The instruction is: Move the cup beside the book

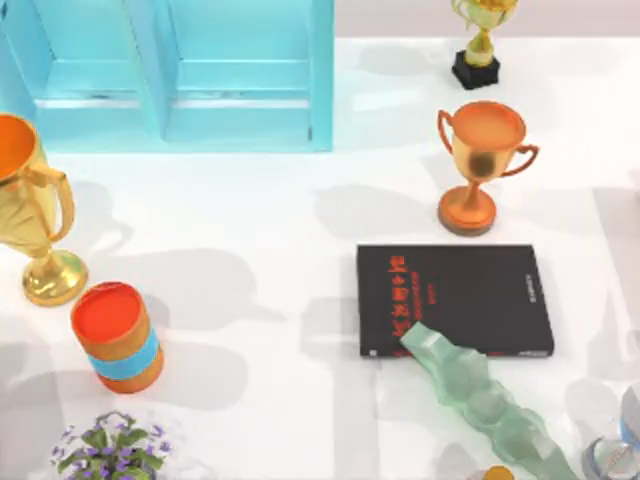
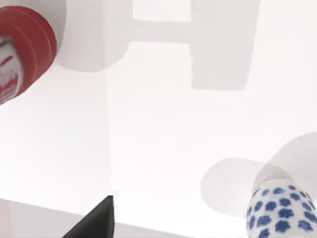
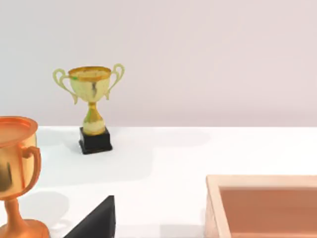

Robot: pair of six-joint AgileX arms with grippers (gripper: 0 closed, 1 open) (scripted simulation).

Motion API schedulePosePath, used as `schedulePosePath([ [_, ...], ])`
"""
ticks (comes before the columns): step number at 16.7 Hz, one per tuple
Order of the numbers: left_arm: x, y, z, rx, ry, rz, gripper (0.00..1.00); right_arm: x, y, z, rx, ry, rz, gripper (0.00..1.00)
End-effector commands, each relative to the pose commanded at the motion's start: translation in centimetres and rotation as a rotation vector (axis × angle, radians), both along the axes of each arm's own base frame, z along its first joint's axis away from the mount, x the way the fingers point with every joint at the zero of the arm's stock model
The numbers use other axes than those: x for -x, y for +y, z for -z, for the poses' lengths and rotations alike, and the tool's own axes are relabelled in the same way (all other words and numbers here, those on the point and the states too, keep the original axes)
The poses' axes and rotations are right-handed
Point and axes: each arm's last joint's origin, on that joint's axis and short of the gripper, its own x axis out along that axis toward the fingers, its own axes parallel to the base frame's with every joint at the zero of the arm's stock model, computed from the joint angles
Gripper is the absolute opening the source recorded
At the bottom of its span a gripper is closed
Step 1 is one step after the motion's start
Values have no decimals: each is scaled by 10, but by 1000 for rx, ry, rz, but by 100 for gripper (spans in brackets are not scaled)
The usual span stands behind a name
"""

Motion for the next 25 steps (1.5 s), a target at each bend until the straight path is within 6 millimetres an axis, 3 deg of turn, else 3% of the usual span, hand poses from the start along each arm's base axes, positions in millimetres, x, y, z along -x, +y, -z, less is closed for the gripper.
schedulePosePath([
  [5,20,65,-3,73,118,119,100,0,0,0,0,0,0,100],
  [9,39,93,-11,95,126,155,100,0,0,0,0,0,0,100],
  [18,43,96,-8,95,124,153,100,0,0,0,0,0,0,100],
  [25,40,100,62,87,118,152,100,0,0,0,0,0,0,100],
])
